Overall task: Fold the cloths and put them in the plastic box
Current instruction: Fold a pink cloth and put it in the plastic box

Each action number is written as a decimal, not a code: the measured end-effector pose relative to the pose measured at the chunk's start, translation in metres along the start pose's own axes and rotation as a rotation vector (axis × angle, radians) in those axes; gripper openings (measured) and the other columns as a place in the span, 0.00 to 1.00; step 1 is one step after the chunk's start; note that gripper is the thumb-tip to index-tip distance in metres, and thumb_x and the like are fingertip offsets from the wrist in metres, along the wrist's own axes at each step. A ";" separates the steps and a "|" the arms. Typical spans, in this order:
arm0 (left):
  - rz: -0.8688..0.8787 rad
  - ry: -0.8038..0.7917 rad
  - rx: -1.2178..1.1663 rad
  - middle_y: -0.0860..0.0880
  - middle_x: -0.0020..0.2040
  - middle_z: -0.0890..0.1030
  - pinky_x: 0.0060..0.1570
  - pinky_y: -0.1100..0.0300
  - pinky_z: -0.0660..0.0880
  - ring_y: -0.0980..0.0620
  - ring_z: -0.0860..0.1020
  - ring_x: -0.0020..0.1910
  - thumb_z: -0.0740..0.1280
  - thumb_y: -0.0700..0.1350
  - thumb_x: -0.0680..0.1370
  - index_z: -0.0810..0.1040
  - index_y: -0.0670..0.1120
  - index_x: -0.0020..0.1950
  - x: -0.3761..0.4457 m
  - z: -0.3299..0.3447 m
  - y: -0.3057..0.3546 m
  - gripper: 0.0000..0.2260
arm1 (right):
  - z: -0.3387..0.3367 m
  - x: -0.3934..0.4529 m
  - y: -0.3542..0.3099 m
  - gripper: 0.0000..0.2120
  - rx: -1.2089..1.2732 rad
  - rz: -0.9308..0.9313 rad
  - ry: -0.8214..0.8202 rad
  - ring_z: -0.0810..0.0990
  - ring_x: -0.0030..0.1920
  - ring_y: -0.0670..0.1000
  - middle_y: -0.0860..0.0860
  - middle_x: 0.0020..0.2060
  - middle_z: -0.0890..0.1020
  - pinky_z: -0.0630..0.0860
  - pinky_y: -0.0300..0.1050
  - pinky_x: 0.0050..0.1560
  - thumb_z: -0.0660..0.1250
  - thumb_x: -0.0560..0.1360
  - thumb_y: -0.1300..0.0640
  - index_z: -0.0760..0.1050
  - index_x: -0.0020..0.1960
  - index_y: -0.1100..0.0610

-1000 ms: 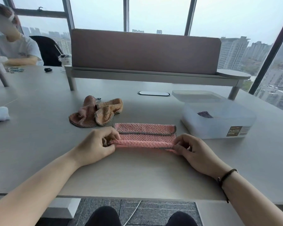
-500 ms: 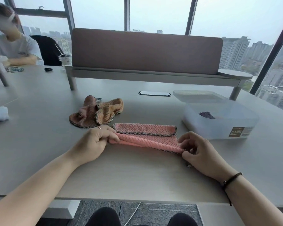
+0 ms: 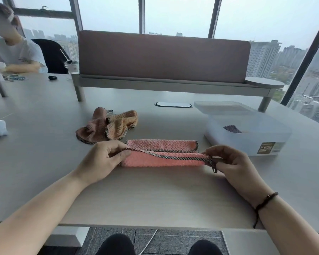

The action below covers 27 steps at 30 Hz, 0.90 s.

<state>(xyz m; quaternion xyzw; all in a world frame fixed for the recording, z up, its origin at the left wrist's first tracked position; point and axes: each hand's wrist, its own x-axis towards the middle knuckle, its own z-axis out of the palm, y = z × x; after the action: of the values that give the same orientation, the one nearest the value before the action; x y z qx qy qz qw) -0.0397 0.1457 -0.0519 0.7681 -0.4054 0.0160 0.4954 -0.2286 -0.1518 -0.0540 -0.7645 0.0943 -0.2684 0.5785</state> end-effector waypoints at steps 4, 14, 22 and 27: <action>-0.041 0.042 0.066 0.52 0.35 0.85 0.37 0.63 0.73 0.59 0.78 0.33 0.72 0.45 0.76 0.84 0.49 0.43 0.001 0.000 -0.004 0.03 | 0.003 0.002 0.002 0.16 -0.014 0.026 0.048 0.84 0.41 0.49 0.56 0.44 0.85 0.80 0.36 0.45 0.70 0.68 0.79 0.79 0.51 0.63; -0.124 0.145 0.342 0.53 0.30 0.82 0.37 0.64 0.73 0.53 0.81 0.35 0.76 0.47 0.72 0.85 0.53 0.39 0.013 0.006 -0.013 0.03 | 0.025 0.034 0.001 0.05 -0.464 0.120 0.211 0.73 0.25 0.43 0.46 0.27 0.81 0.66 0.38 0.29 0.75 0.71 0.55 0.81 0.38 0.54; 0.027 0.104 0.442 0.56 0.47 0.81 0.48 0.60 0.72 0.55 0.78 0.47 0.76 0.44 0.72 0.80 0.50 0.43 0.016 0.008 -0.017 0.06 | 0.031 0.043 0.004 0.05 -0.743 0.065 0.190 0.76 0.38 0.52 0.48 0.35 0.79 0.66 0.40 0.39 0.72 0.73 0.54 0.81 0.44 0.56; 0.006 -0.012 0.485 0.60 0.54 0.82 0.58 0.54 0.74 0.55 0.79 0.55 0.70 0.51 0.75 0.79 0.56 0.56 0.019 0.010 -0.016 0.10 | 0.031 0.043 0.003 0.09 -0.764 0.074 0.221 0.78 0.42 0.54 0.47 0.35 0.77 0.67 0.42 0.40 0.71 0.74 0.54 0.79 0.53 0.54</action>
<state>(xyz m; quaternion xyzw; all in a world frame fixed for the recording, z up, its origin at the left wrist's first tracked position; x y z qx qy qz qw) -0.0205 0.1300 -0.0610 0.8635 -0.3949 0.1094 0.2940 -0.1755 -0.1464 -0.0500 -0.8871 0.2766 -0.2734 0.2484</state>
